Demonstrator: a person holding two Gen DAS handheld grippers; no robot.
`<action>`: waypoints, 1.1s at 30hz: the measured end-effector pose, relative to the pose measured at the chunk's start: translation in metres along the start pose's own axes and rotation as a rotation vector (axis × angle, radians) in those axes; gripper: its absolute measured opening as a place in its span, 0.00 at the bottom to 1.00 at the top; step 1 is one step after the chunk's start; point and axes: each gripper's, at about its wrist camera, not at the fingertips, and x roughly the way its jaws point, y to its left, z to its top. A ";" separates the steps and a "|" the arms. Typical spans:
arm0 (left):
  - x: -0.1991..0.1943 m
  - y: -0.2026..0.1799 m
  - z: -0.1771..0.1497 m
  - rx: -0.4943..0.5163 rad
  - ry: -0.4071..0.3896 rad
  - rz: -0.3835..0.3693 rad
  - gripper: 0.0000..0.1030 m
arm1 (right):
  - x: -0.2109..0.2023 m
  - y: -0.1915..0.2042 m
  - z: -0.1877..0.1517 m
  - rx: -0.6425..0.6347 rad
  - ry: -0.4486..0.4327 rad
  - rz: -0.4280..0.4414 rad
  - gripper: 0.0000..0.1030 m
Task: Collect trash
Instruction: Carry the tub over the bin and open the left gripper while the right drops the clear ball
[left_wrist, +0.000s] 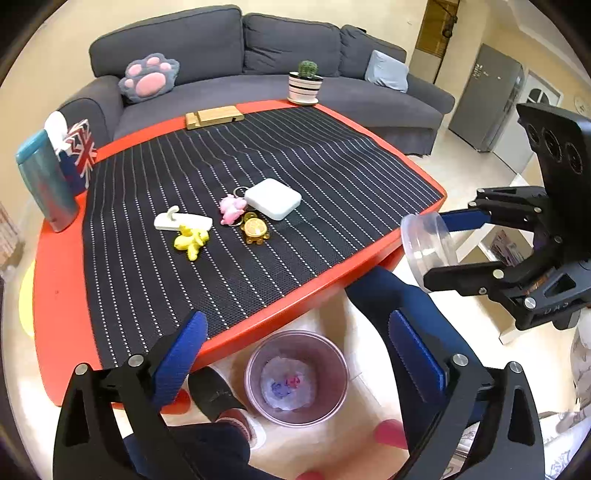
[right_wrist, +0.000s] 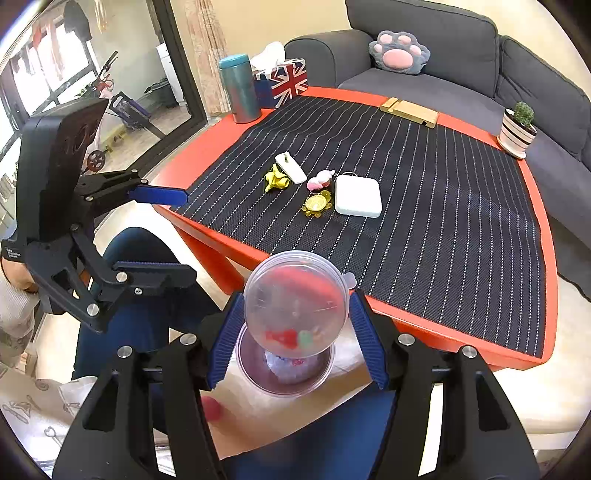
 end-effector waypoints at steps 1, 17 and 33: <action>0.000 0.001 0.000 -0.004 -0.001 0.007 0.93 | 0.000 0.000 0.000 0.000 0.000 0.002 0.57; -0.008 0.019 -0.005 -0.095 -0.003 0.101 0.93 | 0.010 0.019 -0.001 -0.035 0.023 0.048 0.57; -0.023 0.039 -0.017 -0.145 -0.025 0.143 0.93 | 0.028 0.044 0.000 -0.072 0.057 0.112 0.82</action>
